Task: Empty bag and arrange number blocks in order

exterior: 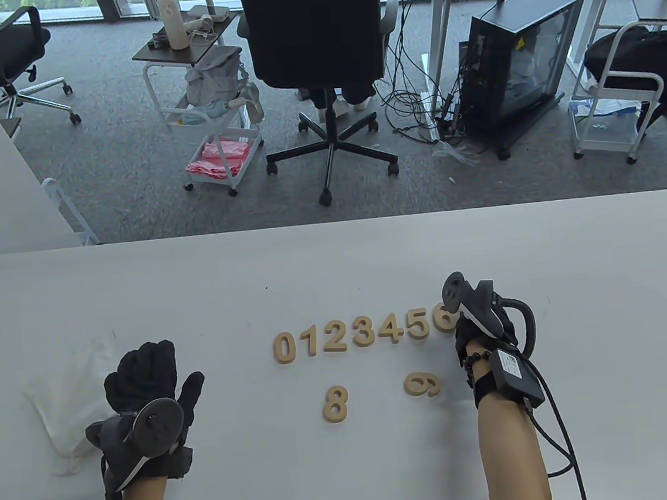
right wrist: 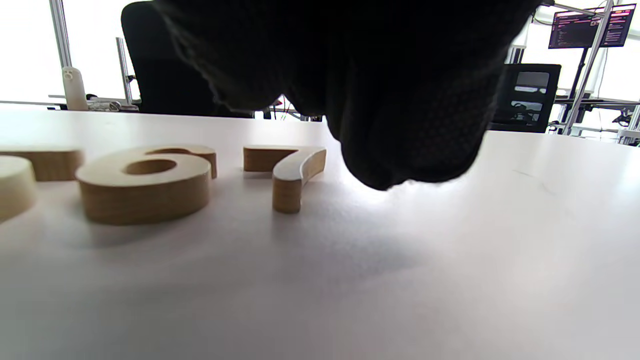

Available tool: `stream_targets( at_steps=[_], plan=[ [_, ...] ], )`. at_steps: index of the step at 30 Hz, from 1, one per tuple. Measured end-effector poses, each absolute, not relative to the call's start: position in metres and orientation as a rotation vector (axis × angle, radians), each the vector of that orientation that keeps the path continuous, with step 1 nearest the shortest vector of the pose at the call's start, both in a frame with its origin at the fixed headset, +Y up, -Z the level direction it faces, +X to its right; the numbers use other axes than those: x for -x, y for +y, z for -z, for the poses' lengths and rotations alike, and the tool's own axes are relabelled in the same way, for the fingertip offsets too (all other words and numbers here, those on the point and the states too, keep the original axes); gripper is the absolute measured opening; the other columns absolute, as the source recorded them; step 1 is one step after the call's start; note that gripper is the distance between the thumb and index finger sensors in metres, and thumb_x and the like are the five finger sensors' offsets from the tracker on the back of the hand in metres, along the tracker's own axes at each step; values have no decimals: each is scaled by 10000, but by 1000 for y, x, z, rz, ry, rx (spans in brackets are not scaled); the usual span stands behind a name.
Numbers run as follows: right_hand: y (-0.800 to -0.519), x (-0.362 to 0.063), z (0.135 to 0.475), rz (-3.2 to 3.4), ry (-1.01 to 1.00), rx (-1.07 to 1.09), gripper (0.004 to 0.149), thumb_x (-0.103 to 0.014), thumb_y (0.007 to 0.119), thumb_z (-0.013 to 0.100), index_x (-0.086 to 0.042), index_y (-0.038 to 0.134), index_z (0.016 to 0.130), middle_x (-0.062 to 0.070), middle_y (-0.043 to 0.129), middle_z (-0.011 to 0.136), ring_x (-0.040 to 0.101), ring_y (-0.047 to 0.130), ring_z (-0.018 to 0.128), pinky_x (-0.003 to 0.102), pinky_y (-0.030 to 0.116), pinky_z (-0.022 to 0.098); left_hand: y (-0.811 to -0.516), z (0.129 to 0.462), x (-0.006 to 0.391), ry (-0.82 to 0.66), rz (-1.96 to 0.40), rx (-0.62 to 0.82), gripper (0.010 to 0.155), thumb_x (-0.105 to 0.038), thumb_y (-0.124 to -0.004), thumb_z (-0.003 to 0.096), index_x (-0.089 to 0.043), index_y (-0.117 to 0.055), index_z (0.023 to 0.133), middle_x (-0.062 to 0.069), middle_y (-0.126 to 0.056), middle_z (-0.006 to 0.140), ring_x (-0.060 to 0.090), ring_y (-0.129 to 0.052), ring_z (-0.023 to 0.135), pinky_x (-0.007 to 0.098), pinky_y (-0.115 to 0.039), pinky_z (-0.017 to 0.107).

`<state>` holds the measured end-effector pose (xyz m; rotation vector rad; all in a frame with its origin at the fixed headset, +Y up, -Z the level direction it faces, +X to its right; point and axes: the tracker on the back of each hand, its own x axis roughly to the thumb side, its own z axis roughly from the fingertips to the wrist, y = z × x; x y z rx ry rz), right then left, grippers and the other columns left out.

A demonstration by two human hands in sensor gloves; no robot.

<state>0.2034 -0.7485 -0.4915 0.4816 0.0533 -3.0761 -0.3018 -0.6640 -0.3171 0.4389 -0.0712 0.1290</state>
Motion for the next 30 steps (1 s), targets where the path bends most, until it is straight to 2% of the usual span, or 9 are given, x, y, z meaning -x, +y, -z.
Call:
stream_targets(
  at_steps=[9, 15, 23, 30],
  plan=[
    [-708, -188, 440, 3288, 165, -216, 577, -369, 771, 515, -90, 711, 1016, 253, 737, 1004, 491, 884, 816, 578, 828, 595, -665, 318, 299, -88, -126, -433, 738, -518, -709, 515, -59, -612, 1085, 282, -630, 1088, 610, -677, 971, 802, -515, 641],
    [-702, -152, 399, 3449, 93, 102, 641, -400, 751, 528, -96, 616, 1077, 282, 603, 1088, 604, 668, 935, 686, 658, 674, -666, 318, 296, -105, -123, -428, 738, -519, -708, 515, -58, -614, 1084, 283, -630, 1088, 611, -675, 972, 803, -512, 641],
    [-699, -83, 364, 3396, 100, 484, 661, -423, 762, 519, -133, 600, 1090, 268, 554, 1126, 632, 588, 977, 725, 593, 696, -668, 319, 290, -125, -119, -422, 739, -519, -708, 514, -58, -613, 1084, 280, -630, 1088, 610, -675, 972, 803, -512, 641],
    [-718, -26, 360, 3305, -160, 655, 697, -428, 786, 505, -151, 566, 1106, 297, 484, 1142, 645, 568, 980, 729, 567, 707, -670, 319, 287, -136, -107, -412, 741, -519, -709, 514, -56, -614, 1084, 283, -632, 1087, 610, -676, 971, 803, -514, 640]
  ],
)
